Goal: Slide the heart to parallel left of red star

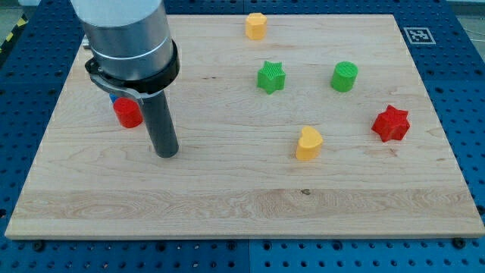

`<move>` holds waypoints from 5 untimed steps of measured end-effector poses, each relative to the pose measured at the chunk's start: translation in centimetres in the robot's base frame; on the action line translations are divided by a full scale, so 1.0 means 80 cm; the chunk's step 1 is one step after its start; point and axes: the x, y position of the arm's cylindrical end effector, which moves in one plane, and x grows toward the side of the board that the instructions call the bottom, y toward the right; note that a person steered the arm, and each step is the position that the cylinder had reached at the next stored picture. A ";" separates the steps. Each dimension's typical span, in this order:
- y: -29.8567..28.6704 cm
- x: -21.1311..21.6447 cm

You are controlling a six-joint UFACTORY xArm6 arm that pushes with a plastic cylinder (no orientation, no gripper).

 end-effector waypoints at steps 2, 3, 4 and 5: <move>0.001 0.005; 0.002 0.028; 0.002 0.055; 0.016 0.061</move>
